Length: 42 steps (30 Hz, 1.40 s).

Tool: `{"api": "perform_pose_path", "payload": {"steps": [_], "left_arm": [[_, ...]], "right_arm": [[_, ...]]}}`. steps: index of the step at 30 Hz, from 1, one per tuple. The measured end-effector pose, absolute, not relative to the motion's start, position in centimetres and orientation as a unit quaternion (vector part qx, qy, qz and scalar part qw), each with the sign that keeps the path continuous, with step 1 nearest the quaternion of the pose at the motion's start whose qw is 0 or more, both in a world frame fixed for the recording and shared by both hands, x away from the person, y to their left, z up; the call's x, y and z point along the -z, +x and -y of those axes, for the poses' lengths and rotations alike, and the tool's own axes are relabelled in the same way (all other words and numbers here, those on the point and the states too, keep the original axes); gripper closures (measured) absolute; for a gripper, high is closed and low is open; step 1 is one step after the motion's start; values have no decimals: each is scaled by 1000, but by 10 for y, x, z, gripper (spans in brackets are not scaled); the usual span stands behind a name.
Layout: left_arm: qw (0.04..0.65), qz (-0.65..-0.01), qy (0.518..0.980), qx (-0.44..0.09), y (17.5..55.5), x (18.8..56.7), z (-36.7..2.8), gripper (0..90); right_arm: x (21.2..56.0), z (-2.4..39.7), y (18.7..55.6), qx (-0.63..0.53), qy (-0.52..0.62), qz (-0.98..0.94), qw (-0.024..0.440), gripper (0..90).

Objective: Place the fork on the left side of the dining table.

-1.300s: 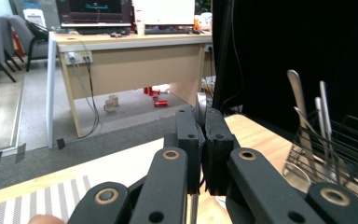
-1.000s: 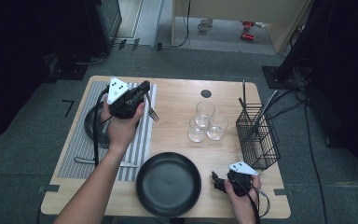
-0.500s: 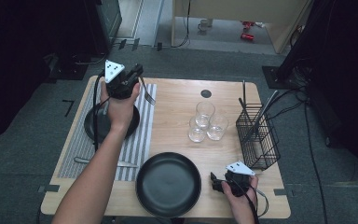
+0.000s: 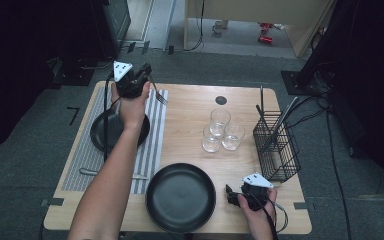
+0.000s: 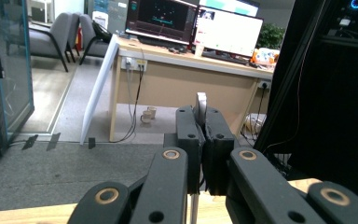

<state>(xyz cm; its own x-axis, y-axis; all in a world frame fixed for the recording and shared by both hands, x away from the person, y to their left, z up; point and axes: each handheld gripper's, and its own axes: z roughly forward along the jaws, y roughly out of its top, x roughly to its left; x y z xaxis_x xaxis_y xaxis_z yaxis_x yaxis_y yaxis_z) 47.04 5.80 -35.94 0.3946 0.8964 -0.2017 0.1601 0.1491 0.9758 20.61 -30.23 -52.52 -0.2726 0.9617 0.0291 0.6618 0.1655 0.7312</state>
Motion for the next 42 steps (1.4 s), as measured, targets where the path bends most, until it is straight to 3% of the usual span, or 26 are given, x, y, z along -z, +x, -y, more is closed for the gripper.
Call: {"api": "perform_pose_path", "payload": {"steps": [16, 42], "left_arm": [[581, -498, 569, -303, 506, 391, -61, 886], [581, -572, 505, -281, 549, 447, -97, 883]], "right_arm": [[525, 302, 206, -328, 549, -735, 225, 112], [525, 302, 206, -329, 545, -738, 224, 111]]}}
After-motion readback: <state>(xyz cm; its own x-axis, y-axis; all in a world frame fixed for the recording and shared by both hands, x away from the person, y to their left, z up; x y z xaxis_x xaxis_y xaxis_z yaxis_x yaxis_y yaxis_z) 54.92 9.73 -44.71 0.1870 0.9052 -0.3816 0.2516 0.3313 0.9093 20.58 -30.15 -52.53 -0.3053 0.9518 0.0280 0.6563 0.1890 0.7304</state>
